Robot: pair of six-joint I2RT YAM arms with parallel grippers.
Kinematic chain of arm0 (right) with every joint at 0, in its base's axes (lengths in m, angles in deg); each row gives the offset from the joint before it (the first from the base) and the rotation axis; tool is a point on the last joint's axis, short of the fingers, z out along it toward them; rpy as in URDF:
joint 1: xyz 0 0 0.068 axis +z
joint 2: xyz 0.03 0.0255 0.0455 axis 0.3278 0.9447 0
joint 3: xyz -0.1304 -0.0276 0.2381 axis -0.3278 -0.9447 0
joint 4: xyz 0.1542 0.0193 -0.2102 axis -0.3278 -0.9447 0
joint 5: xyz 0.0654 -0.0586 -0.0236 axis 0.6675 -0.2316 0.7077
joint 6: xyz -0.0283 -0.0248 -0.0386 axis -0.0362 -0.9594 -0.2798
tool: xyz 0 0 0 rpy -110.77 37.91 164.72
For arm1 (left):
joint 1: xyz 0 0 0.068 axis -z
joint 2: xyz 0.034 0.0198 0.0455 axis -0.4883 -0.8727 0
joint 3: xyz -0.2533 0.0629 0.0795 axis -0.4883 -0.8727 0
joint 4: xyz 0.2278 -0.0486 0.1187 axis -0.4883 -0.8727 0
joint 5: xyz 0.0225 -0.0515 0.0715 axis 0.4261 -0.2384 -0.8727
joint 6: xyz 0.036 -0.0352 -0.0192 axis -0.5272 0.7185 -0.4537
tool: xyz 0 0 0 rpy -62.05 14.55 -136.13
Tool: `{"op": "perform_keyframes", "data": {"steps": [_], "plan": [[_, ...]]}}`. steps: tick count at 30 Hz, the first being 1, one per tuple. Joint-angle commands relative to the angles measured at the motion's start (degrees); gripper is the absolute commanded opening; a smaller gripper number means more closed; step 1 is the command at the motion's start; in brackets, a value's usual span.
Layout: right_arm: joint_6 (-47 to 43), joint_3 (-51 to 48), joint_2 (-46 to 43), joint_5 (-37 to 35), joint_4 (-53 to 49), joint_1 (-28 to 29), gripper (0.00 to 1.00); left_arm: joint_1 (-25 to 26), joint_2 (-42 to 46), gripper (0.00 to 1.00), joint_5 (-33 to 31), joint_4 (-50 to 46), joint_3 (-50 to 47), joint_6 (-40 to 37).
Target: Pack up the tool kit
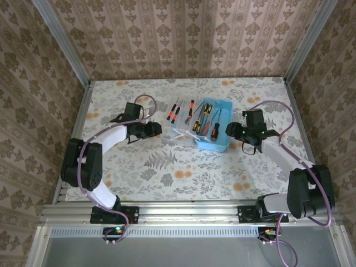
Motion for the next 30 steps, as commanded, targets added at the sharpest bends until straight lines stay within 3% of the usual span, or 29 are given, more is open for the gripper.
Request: {"op": "perform_keyframes", "data": {"steps": [1,8,15,19,23,26,30], "plan": [[0.03,-0.39,2.04,2.16,2.78,-0.97,0.55,1.24,-1.52,0.44,1.71,4.05,2.31,-0.23],[0.41,-0.81,6.08,4.34,4.75,-2.63,0.55,1.8,-1.82,0.34,-5.63,3.77,1.22,-0.26],[1.4,-0.83,8.01,5.88,6.7,-3.47,0.55,3.13,-4.68,0.35,-3.21,5.95,1.67,-0.61],[1.62,-0.99,9.01,6.4,7.25,-3.77,0.55,4.42,-6.59,0.36,-5.37,4.85,2.66,-1.5],[1.93,-1.9,8.92,6.85,8.1,-4.04,0.54,4.44,-6.31,0.27,-8.41,5.13,1.7,-0.63],[2.41,-2.63,8.97,7.28,8.9,-4.04,0.54,4.4,-5.71,0.13,-10.27,5.32,1.04,-0.16],[2.41,-3.48,8.77,7.51,9.33,-4.12,0.54,4.44,-5.15,0.06,-11.44,4.56,1.0,-0.38]]}}
